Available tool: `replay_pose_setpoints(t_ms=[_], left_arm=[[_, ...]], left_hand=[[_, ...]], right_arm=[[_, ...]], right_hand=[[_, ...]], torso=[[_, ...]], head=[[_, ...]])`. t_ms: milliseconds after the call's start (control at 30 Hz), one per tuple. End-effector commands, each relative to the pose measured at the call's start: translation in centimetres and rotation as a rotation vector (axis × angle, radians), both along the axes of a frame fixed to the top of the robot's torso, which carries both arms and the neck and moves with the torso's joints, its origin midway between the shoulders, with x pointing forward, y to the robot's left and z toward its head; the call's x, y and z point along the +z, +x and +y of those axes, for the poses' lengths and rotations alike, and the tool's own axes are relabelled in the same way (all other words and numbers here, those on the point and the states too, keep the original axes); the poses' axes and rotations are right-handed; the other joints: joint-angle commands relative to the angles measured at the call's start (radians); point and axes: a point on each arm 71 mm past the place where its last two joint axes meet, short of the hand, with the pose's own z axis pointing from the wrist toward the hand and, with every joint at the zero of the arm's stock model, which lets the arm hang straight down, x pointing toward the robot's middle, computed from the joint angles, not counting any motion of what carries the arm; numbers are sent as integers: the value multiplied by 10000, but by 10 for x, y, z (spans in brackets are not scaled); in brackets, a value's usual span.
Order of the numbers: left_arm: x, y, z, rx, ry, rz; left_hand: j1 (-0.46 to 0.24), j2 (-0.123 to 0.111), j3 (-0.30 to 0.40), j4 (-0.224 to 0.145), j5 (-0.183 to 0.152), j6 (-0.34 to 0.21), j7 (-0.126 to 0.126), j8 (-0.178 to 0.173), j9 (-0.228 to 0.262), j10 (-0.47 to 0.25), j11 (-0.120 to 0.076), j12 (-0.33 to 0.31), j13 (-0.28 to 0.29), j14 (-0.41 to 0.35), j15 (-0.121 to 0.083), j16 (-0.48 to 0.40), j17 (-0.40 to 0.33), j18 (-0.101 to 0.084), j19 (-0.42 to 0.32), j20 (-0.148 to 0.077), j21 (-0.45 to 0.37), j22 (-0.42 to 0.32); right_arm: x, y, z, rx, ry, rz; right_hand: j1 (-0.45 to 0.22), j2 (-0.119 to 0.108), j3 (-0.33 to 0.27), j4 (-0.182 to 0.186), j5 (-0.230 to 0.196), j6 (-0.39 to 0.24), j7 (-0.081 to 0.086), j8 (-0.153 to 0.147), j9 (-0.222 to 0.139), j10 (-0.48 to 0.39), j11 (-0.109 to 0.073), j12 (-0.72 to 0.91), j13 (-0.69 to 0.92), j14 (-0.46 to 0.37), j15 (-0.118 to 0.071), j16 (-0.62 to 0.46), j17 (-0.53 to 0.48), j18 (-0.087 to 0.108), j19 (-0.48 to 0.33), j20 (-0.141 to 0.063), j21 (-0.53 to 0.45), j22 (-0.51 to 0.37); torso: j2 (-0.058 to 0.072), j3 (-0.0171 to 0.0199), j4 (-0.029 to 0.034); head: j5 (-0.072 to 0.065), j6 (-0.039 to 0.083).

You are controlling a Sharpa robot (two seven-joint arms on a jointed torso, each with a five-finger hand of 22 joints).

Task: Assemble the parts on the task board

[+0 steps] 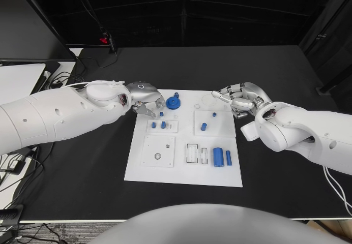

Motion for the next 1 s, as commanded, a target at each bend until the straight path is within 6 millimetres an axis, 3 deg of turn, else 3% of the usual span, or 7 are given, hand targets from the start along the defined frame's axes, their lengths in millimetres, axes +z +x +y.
replay_pose_setpoints(t_ms=[33, 333, 467, 533, 633, 767, 1000], left_arm=[[6, 0, 7, 126, -272, -533], [22, -5, 40, 528, -672, -1080], [29, -8, 53, 871, -1410, -1083], [32, -9, 59, 1136, -2076, -915], [37, -10, 62, 1434, -3027, -805], [44, -11, 65, 1949, -4827, -372], [52, -11, 69, 2995, -8047, 639]], left_hand=[[-212, -22, 40, 0, -35, 32, 20, 179, 48, -167, 24, 63, 14, 936, 44, -165, 2236, -58, 1026, 105, 15, 2626], [-1770, -246, -434, 18, -43, 123, 28, 680, 124, -375, 20, 310, 54, 527, 24, -768, 1041, 157, 401, 116, -688, 2313], [-2825, -307, -433, 48, -10, 112, -8, 1022, 148, -372, -5, 629, 73, -191, -39, -1962, -798, 468, -530, 67, -1877, 1774], [-3115, -344, -324, 42, 19, 82, -30, 1280, 152, -399, -68, 883, 63, -950, -100, -3621, -2933, 852, -1647, 7, -3571, 954], [-3388, -252, -345, 37, 410, 420, -159, 1593, 225, -9, -188, 1257, 103, -1166, -187, -4464, -3862, 1001, -2000, -67, -4385, 524], [-3645, -108, -1338, 2, 1501, 572, -228, 1772, 238, 89, -164, 1480, 47, -2628, -170, -7417, -6786, 1701, -4358, -56, -8538, -1620], [-3512, 264, -2286, 59, 2405, 446, -90, 1882, 197, -181, -53, 1646, 14, -3546, 85, -9283, -7875, 1745, -4876, 200, -10883, -3196]], right_arm=[[2, 0, 0, 96, 44, -122], [4, 0, -5, 143, -254, -530], [5, 0, -10, 123, -588, -708], [7, -2, -12, 163, -756, -748], [12, -1, -14, 210, -952, -868], [24, 5, -18, 285, -1308, -1195], [34, 14, -28, 287, -2095, -1750]], right_hand=[[13, 72, -68, 1, 37, -68, -25, 42, 11, 1059, 49, 25, 2631, 1058, 49, 25, 2635, -73, 1024, 60, 34, 2634], [30, 72, -81, -5, 37, -74, -26, 57, 11, 1059, 48, 25, 2631, 1058, 49, 25, 2635, -73, 1024, 60, 34, 2634], [180, 137, -227, -4, 38, -177, -50, 206, 8, 1059, 16, 25, 2631, 1058, 20, 25, 2635, -73, 1024, 39, 34, 2634], [269, 193, -351, 5, 29, -247, -47, 317, 1, 937, -23, -92, 2512, 1058, 2, 25, 2635, -73, 1024, 20, 34, 2634], [435, 265, -445, 9, 3, -316, -69, 408, -14, -1298, -11, -2243, 515, 1058, -17, 25, 2635, -73, 1024, -1, 34, 2634], [715, 399, -583, 37, -38, -363, -100, 518, -43, -5254, -47, -6589, -3395, 1058, -90, 25, 2635, -73, 1024, -90, 34, 2634], [1049, 427, -809, 17, -177, -399, -49, 589, -90, -5930, -2, -8337, -5377, 1058, -79, 25, 2635, -73, 1024, -102, 34, 2634]], torso=[[-6, 0, 3], [-3, -13, -16], [-36, -4, 42], [-44, -15, 42], [-52, -11, 76], [-71, -17, 33], [-68, -33, 60]], head=[[-47, 1], [-95, 1], [-79, 1], [-67, 1], [-83, 1], [-55, 1], [-81, 1]])
